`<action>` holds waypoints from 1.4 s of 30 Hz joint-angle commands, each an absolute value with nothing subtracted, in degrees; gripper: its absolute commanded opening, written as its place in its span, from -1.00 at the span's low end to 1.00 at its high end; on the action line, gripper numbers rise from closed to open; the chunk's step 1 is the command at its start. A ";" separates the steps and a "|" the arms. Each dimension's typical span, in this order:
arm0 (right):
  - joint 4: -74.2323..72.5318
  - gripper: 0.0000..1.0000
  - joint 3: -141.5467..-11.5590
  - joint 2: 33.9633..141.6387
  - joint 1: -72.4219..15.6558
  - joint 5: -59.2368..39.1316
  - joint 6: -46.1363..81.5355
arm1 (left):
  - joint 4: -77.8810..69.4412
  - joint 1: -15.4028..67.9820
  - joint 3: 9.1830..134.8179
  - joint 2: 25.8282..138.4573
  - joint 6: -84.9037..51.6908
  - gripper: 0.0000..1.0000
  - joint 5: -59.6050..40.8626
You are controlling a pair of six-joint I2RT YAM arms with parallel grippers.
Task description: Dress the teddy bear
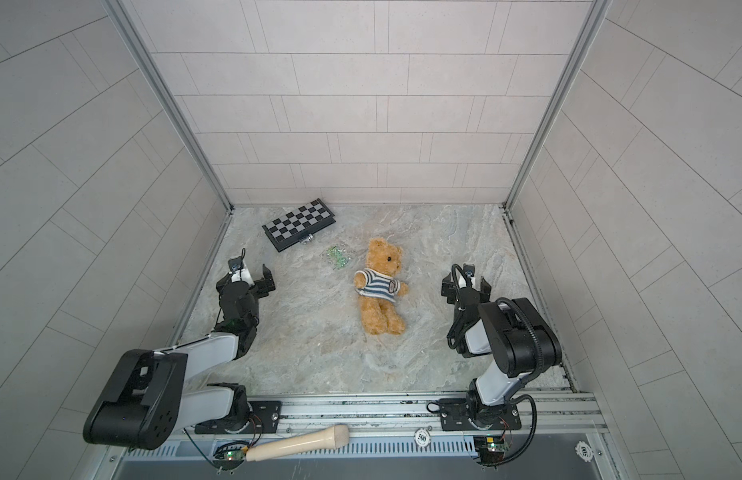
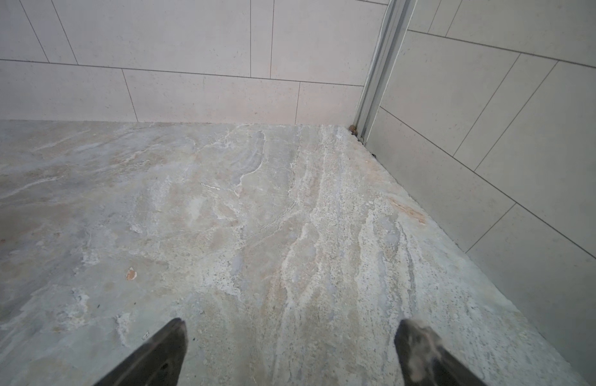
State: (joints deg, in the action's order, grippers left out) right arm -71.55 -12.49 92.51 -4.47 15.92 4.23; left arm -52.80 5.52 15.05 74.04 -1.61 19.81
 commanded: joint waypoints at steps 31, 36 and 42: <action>-56.65 0.99 -20.59 91.01 -4.32 17.38 3.25 | -56.72 7.70 19.60 84.20 -0.59 0.99 20.38; -56.69 0.99 -20.54 90.98 -4.35 17.39 3.25 | -56.69 7.69 19.62 84.20 -0.61 1.00 20.35; -56.69 0.99 -20.57 91.05 -4.33 17.33 3.23 | -56.34 7.67 19.75 84.33 -0.61 1.00 20.39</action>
State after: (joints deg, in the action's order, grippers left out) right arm -56.27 -20.05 92.14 -4.45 16.16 3.97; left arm -56.29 7.31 18.65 83.92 -1.43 19.73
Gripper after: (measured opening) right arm 0.997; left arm 0.996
